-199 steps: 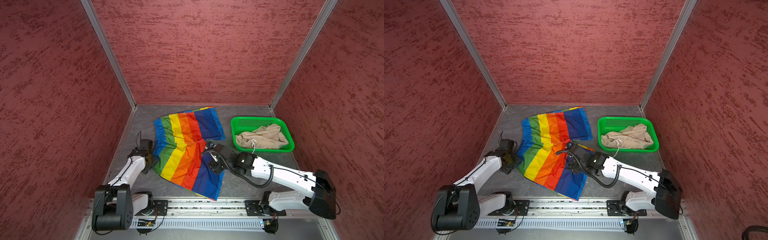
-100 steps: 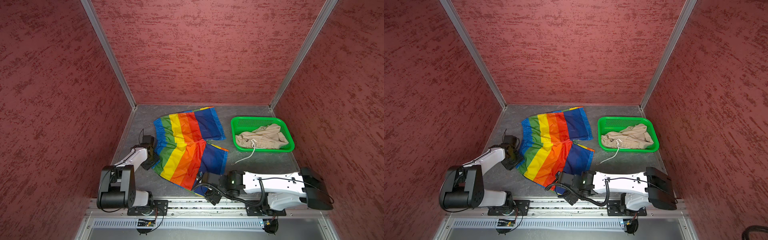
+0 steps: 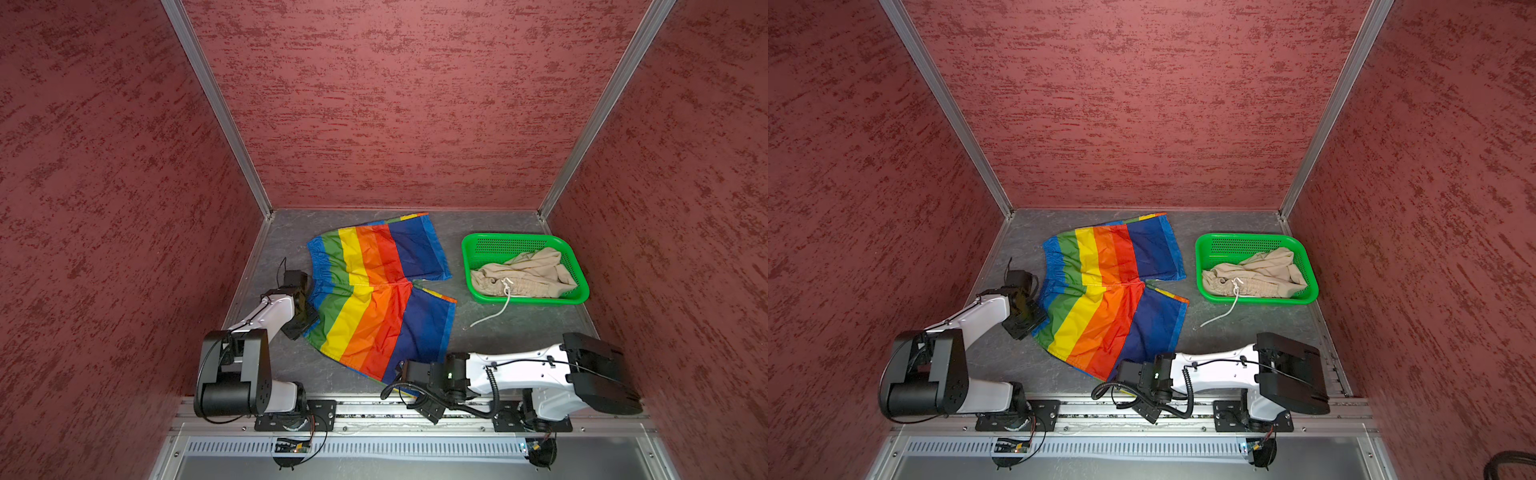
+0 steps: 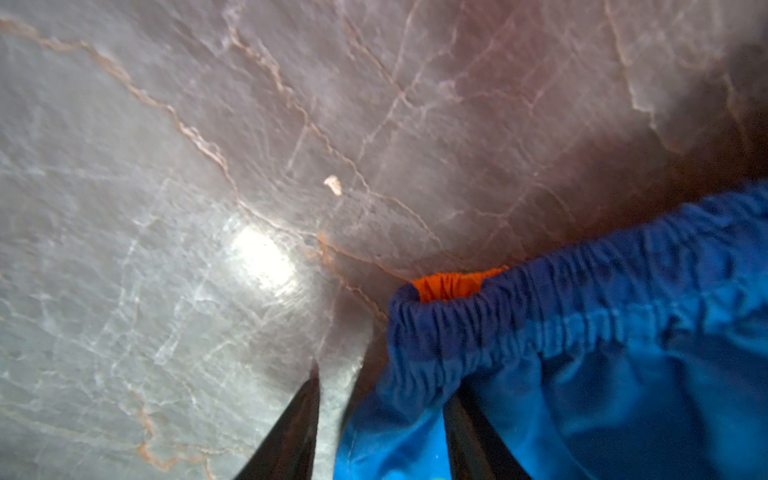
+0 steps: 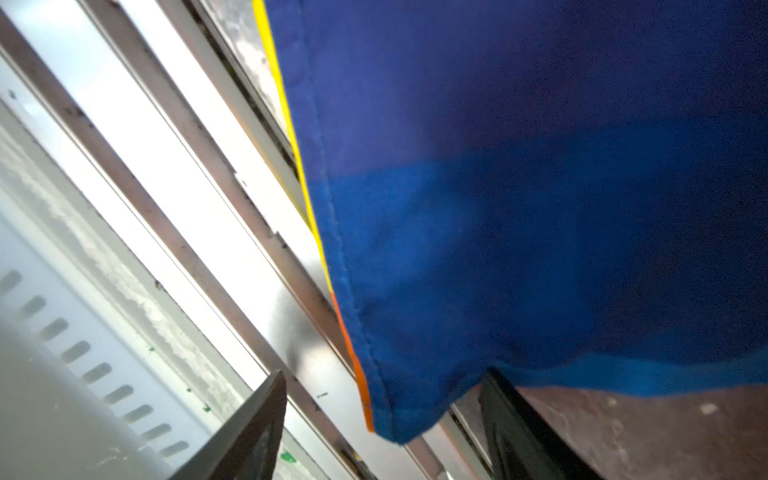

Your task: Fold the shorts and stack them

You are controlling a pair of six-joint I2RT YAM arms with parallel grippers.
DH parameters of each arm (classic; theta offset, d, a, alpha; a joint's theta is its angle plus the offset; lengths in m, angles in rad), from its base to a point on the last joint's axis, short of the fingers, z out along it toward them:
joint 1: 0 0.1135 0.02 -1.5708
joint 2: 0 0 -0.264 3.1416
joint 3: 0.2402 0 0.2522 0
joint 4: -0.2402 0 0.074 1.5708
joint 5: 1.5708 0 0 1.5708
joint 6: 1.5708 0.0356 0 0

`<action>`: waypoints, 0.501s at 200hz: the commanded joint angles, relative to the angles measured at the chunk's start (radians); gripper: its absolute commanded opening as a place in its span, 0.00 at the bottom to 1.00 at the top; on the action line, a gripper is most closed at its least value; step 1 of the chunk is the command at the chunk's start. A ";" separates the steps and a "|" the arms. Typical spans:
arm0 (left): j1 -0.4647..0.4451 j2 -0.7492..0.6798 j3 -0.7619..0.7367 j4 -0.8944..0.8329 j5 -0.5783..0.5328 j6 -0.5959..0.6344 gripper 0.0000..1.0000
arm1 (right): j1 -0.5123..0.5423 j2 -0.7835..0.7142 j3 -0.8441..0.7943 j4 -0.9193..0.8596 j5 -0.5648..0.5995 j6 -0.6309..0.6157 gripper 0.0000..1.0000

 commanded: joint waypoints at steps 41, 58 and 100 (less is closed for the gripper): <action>0.013 0.035 0.002 0.006 0.018 0.010 0.29 | 0.010 0.045 -0.035 0.100 0.157 0.078 0.18; 0.018 0.038 0.004 0.007 0.025 0.012 0.16 | 0.009 -0.004 -0.037 0.092 0.180 0.060 0.00; 0.018 -0.030 0.019 -0.054 0.045 0.015 0.00 | -0.029 -0.195 -0.002 0.041 0.230 0.046 0.00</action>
